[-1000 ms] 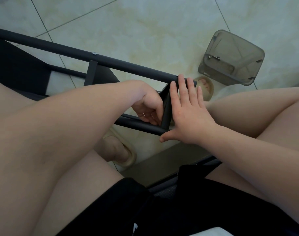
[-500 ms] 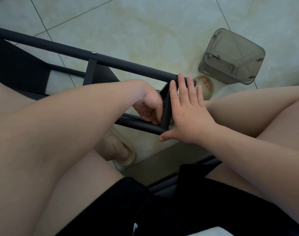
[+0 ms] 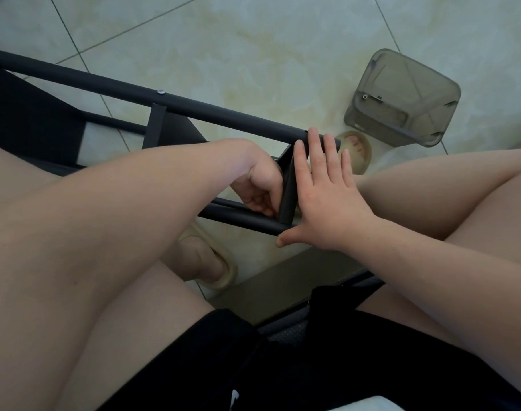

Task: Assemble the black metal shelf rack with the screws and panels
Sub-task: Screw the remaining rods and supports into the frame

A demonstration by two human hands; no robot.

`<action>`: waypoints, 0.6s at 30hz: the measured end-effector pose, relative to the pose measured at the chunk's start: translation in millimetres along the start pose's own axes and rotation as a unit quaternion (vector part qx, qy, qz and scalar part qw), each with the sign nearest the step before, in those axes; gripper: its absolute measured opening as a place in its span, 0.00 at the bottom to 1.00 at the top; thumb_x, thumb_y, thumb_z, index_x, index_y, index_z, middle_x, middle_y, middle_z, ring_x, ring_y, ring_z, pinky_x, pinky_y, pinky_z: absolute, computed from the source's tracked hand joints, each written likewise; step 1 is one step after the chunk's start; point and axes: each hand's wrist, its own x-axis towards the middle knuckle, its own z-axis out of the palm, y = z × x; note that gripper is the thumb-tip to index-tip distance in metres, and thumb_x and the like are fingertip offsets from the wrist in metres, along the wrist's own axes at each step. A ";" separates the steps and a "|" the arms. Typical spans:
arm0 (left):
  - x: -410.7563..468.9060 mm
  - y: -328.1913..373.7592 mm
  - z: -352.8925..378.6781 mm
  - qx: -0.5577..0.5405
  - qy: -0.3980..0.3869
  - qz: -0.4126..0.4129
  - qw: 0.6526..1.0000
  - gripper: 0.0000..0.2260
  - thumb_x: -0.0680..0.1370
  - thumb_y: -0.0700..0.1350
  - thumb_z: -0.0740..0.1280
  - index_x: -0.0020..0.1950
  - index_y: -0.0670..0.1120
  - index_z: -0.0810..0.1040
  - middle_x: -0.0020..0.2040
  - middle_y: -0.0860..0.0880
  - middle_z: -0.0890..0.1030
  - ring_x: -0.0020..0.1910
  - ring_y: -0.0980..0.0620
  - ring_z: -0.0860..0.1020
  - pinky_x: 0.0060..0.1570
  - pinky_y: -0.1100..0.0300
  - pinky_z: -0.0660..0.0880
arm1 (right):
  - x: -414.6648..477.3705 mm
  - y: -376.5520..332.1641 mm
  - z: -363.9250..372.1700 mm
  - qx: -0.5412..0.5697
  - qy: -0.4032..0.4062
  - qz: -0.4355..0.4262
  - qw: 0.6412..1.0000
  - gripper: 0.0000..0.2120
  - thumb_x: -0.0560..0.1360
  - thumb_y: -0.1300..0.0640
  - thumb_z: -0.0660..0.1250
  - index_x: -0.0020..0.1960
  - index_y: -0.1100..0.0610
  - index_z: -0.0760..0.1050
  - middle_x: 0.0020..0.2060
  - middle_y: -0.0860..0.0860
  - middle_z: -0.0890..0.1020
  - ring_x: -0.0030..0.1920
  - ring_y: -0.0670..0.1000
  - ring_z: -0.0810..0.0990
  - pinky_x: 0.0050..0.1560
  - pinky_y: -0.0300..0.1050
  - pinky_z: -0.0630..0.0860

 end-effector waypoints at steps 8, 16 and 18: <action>-2.6 -2.2 -0.7 0.004 0.006 -0.026 1.000 0.09 0.79 0.39 0.67 0.59 0.42 0.79 0.41 0.49 0.81 0.39 0.55 0.77 0.43 0.63 0.72 | -0.3 -0.5 -0.8 -0.002 -0.004 0.000 1.000 0.76 0.59 0.22 0.72 0.79 0.61 0.27 0.77 0.61 0.26 0.78 0.64 0.27 0.77 0.63 0.32; -2.3 0.5 1.3 -0.021 0.009 0.003 1.000 0.16 0.78 0.32 0.65 0.65 0.36 0.77 0.52 0.41 0.79 0.44 0.51 0.78 0.51 0.59 0.75 | -0.9 -0.7 -1.0 -0.002 -0.002 0.000 1.000 0.76 0.59 0.22 0.72 0.79 0.62 0.27 0.77 0.62 0.27 0.78 0.64 0.28 0.77 0.63 0.33; -2.4 -0.4 0.5 -0.024 0.006 0.006 1.000 0.17 0.78 0.33 0.65 0.67 0.36 0.76 0.54 0.42 0.78 0.44 0.51 0.78 0.50 0.58 0.75 | -0.6 -0.8 -1.1 -0.003 -0.002 0.000 1.000 0.76 0.59 0.22 0.72 0.79 0.62 0.28 0.77 0.62 0.27 0.78 0.64 0.28 0.77 0.63 0.33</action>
